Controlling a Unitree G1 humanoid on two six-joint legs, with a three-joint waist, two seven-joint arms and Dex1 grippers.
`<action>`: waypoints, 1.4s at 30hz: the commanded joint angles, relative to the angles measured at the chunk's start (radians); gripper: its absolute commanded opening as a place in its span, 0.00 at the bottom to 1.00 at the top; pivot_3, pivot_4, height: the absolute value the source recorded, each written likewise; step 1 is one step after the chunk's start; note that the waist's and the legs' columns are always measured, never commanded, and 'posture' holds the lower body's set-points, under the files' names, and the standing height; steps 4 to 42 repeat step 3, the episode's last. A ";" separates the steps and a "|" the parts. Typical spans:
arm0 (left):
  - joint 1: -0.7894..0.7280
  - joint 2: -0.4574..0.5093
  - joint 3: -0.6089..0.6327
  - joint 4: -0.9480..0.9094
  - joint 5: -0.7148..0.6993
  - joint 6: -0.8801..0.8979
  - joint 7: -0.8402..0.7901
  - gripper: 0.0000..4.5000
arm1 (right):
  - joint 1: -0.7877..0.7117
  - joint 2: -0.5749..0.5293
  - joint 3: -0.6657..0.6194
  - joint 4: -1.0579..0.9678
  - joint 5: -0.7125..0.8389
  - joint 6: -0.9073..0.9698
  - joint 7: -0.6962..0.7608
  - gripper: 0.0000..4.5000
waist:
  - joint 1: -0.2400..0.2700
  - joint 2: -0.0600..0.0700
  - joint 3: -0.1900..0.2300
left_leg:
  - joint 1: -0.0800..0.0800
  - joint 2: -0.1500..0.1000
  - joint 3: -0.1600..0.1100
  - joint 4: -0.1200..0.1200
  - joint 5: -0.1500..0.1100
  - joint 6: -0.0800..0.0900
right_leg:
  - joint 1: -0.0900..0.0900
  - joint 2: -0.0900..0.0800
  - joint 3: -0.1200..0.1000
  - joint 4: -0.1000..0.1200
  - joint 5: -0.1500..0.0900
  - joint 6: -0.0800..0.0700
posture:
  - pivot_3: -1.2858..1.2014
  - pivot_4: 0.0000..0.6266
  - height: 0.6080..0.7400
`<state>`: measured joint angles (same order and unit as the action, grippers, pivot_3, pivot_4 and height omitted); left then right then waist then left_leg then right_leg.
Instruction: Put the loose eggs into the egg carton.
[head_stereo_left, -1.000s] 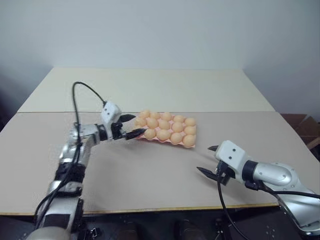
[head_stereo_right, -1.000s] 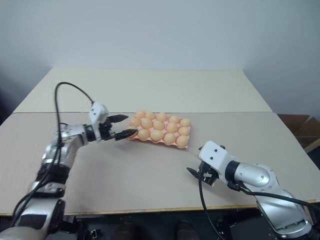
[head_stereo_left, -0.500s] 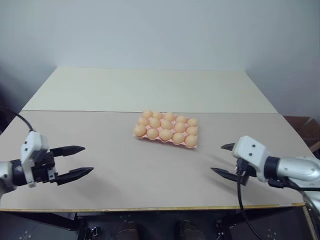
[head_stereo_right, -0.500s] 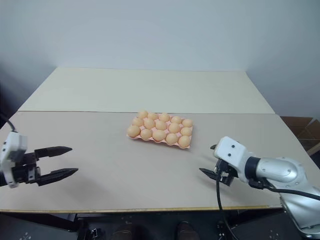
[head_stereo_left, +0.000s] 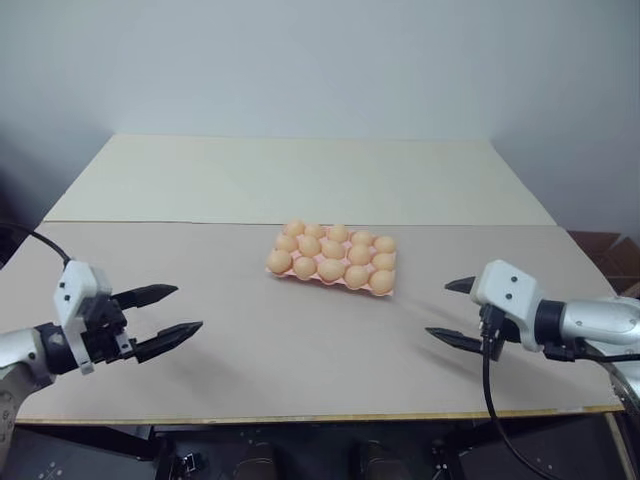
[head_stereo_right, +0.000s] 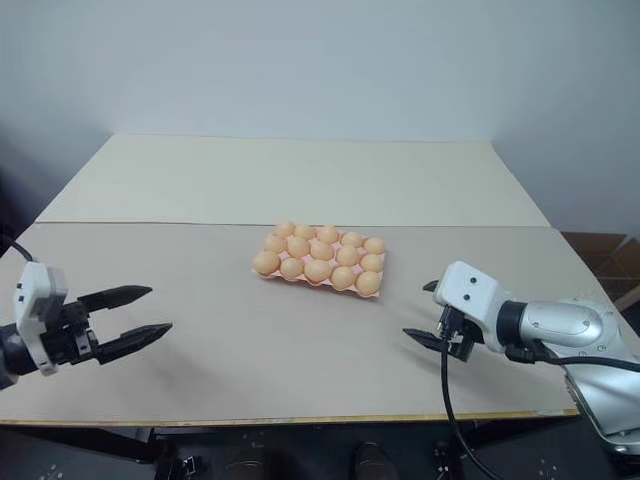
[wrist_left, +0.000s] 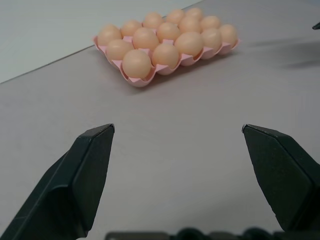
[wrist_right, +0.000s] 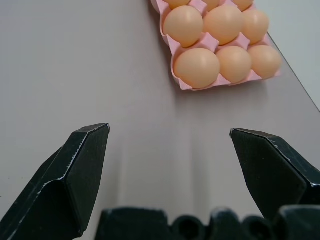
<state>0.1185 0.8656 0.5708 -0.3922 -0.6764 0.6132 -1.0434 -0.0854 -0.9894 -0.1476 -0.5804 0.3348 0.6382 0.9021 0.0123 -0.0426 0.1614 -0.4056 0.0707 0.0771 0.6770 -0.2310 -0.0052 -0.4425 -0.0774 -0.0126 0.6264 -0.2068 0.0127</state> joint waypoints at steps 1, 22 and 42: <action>-0.010 0.015 0.016 -0.025 -0.040 0.011 0.008 0.99 | 0.027 -0.011 -0.005 -0.041 -0.004 -0.015 0.002 1.00 | 0.000 0.000 0.000 | 0.000 0.000 0.000 0.000 0.000 0.000 | 0.000 0.000 0.000 -0.001 0.000 0.000 | 0.52 0.24 1.00; -0.008 0.009 0.017 -0.025 -0.049 -0.001 0.003 0.99 | 0.017 -0.015 -0.006 -0.037 -0.001 -0.014 0.002 1.00 | 0.000 0.000 0.000 | 0.000 0.000 0.001 0.000 0.000 0.000 | 0.000 0.000 0.001 -0.001 0.000 0.000 | 0.52 0.24 1.00; -0.008 0.009 0.017 -0.025 -0.049 -0.001 0.003 0.99 | 0.017 -0.015 -0.006 -0.037 -0.001 -0.014 0.002 1.00 | 0.000 0.000 0.000 | 0.000 0.000 0.001 0.000 0.000 0.000 | 0.000 0.000 0.001 -0.001 0.000 0.000 | 0.52 0.24 1.00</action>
